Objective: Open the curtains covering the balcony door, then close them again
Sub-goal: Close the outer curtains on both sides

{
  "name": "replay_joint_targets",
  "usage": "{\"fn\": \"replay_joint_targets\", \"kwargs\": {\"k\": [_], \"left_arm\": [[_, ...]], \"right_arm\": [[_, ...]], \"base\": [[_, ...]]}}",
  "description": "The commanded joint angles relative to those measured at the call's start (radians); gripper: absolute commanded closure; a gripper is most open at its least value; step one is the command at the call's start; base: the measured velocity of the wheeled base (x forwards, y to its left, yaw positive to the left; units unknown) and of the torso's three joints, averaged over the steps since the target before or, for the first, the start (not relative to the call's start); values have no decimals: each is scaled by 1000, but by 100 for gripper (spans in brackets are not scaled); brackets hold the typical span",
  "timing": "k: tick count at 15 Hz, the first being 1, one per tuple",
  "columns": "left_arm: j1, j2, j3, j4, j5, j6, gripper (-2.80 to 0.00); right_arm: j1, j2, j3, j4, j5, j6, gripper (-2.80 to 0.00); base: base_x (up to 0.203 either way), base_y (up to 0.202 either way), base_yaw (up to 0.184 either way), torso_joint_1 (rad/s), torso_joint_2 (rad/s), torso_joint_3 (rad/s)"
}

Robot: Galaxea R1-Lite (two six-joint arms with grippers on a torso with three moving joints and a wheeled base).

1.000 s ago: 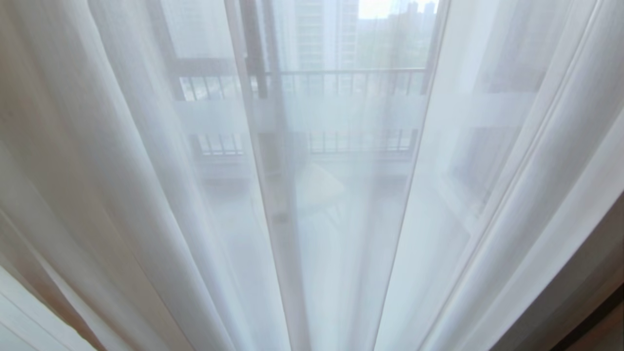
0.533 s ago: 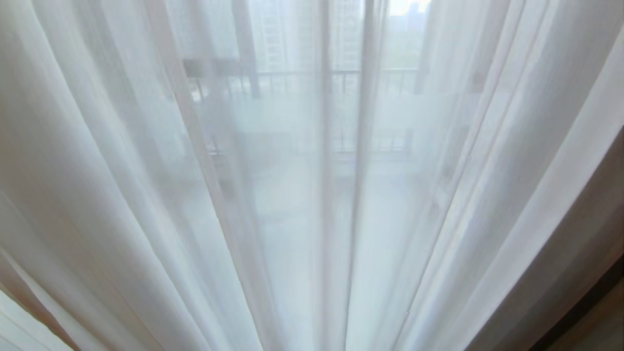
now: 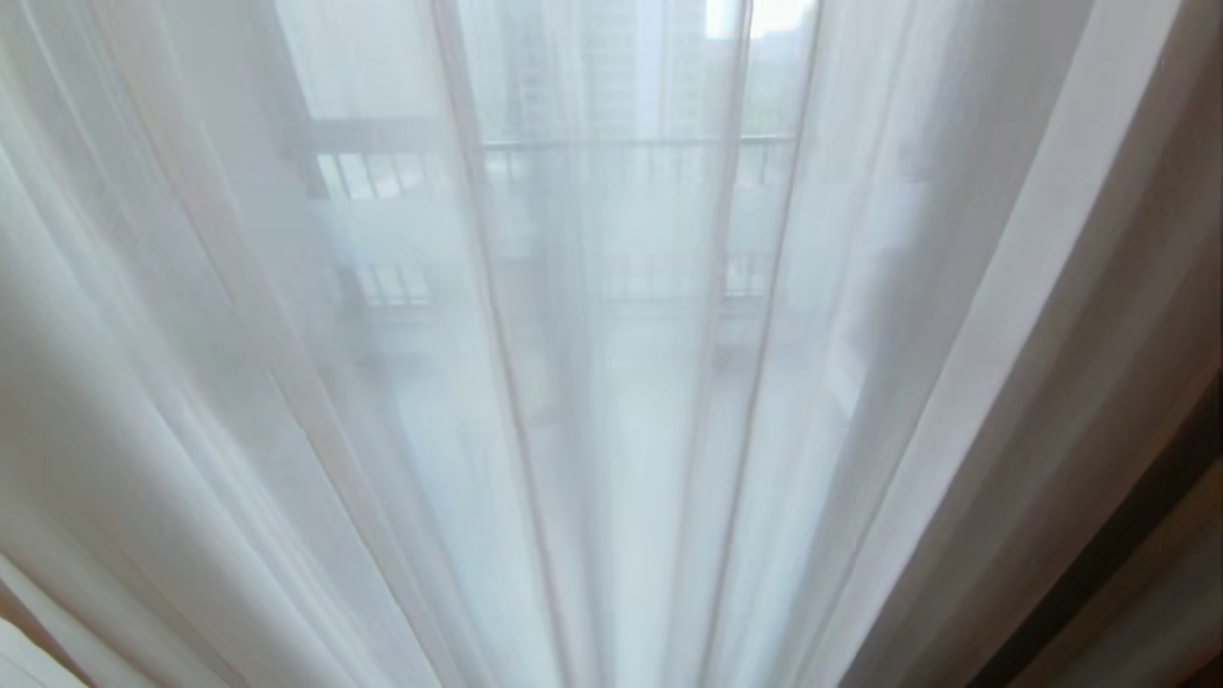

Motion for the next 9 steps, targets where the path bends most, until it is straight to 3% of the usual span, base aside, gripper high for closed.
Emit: {"fn": "replay_joint_targets", "kwargs": {"k": [1,4,9], "left_arm": [[0,-2,0,0,2,0,0],[0,-2,0,-1,2,-2,0],[0,-2,0,-2,2,-2,0]], "right_arm": [[0,1,0,0,0,-1,0],[1,1,0,0,0,-1,0],[1,1,0,0,0,-1,0]], "base": [[0,-192,1,2,3,7],[0,-162,2,5,0,0],[0,0,0,0,0,0]]}}
